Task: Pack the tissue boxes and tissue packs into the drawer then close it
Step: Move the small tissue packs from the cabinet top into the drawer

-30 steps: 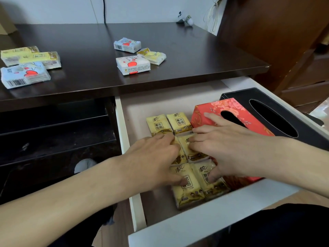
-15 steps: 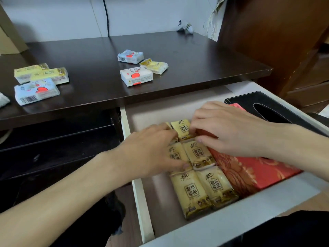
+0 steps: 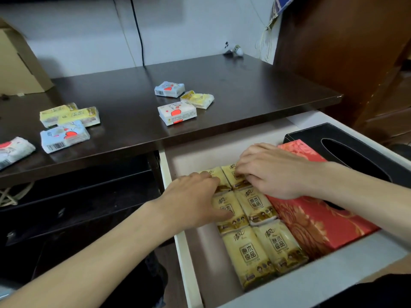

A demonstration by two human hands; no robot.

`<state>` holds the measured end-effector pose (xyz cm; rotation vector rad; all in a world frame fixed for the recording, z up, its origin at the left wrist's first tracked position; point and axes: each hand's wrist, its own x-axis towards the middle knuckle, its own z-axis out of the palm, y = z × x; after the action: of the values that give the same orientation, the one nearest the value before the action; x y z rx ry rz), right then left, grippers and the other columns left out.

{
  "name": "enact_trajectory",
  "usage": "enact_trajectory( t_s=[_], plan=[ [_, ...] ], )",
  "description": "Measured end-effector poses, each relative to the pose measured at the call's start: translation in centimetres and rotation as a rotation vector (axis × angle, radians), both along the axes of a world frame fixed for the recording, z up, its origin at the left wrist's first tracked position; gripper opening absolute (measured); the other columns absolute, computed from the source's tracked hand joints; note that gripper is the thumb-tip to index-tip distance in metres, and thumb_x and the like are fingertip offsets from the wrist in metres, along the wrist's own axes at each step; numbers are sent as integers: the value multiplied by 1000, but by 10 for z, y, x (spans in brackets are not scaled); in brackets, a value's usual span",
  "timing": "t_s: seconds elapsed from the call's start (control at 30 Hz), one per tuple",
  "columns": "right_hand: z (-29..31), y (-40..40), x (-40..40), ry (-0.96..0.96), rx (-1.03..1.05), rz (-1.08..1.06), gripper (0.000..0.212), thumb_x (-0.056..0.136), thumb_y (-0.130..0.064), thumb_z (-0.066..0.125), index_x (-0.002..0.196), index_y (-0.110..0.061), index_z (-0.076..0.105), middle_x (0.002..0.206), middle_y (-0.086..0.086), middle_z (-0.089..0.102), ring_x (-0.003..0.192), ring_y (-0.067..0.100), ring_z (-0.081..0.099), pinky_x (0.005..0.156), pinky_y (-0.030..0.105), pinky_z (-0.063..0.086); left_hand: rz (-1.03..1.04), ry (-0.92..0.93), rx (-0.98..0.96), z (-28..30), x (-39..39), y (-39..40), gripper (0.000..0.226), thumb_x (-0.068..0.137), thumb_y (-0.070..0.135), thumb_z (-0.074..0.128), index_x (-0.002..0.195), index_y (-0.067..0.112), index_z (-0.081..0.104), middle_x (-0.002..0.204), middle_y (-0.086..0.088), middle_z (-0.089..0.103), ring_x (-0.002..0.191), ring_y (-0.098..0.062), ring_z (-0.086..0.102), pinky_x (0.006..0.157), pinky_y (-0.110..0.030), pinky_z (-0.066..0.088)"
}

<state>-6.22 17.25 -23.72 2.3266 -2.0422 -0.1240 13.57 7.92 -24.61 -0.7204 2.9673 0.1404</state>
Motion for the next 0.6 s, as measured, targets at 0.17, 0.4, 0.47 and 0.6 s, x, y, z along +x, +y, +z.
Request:
enact_trajectory(
  t_s=[0.17, 0.4, 0.47, 0.6],
  plan=[
    [11, -2, 1, -276, -179, -82, 28, 98, -19, 54, 121, -26, 69, 121, -15, 63, 117, 7, 50, 100, 36, 43, 49, 156, 26, 13, 3, -11, 49, 82, 65, 54, 115, 28, 58, 110, 8, 58, 103, -17, 57, 80, -38, 49],
    [48, -55, 6, -761, -522, -262, 28, 90, -6, 61, 103, -24, 77, 97, -10, 73, 88, 1, 65, 83, 22, 48, 252, 553, 129, 41, 34, -46, 26, 86, 46, 58, 107, 34, 68, 93, 19, 69, 89, 0, 64, 83, -34, 52],
    [56, -90, 4, -791, -509, -360, 29, 90, -8, 63, 112, -22, 75, 99, -7, 71, 82, -3, 62, 74, 8, 41, 301, 621, 111, 43, 42, -52, 20, 87, 39, 59, 102, 33, 71, 84, 22, 67, 83, 2, 63, 79, -29, 52],
    [61, -154, -3, -698, -331, -525, 52, 90, -13, 67, 141, -15, 58, 143, 9, 57, 132, 26, 53, 109, 33, 41, 339, 654, 38, 50, 54, -69, 17, 89, 36, 58, 99, 36, 71, 80, 25, 65, 79, 3, 63, 75, -28, 52]
  ],
)
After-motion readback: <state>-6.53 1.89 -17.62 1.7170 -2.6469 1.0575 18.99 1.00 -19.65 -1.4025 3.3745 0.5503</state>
